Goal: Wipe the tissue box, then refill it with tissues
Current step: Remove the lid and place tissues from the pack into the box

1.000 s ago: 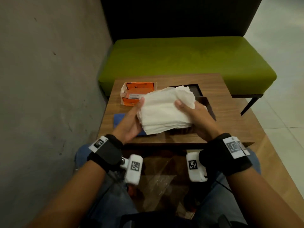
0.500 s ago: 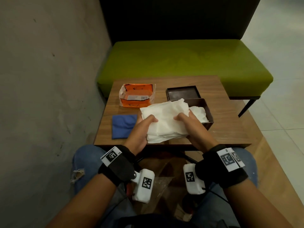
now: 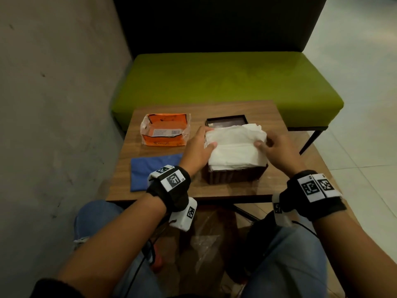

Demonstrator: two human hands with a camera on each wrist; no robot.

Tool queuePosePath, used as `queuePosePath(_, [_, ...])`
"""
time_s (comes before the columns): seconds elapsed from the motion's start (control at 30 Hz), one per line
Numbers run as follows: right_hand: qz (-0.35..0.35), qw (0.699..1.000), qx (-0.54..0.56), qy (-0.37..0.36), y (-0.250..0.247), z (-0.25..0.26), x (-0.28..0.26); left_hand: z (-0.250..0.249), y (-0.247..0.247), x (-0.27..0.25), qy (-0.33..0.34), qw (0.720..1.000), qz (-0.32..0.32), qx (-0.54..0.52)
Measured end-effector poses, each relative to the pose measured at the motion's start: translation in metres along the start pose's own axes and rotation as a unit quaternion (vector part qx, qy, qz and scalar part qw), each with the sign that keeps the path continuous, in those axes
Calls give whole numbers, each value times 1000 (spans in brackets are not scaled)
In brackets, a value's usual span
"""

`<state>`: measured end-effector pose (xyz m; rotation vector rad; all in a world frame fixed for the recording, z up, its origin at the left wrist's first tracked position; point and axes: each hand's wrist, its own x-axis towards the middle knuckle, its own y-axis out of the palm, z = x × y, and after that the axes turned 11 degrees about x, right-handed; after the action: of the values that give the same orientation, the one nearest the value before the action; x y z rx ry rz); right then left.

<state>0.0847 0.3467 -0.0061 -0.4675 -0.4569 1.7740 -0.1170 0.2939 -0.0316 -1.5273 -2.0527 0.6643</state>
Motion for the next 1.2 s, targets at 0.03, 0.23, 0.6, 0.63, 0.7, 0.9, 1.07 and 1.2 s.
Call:
queuePosePath(0.03, [12,999,-37,-3,0,-3,0,2,2,0,11,999,2,39])
queuePosePath(0.23, [10,971,-235,-47,12,-14,4,8,4,11,42,968,121,215])
queuePosePath(0.6, [10,979,-138,-149,31,-2,-7,0,-1,-16,88,959,-37,268])
queuePosePath(0.63, [40,976,-159,-145,37,-2,-5,1,3,-19,85,953,-18,290])
queuePosePath(0.7, [85,966,-215,-112,45,-4,1,1,11,-21,85,929,15,359])
queuePosePath(0.9, [123,958,-254,-49,51,-1,11,-6,16,-11,96,897,70,427])
queuePosePath(1.07, [128,949,-284,-44,57,6,7,-3,13,-6,110,887,10,449])
queuePosePath(1.2, [201,934,-294,38,65,-1,14,1,19,2,63,865,88,490])
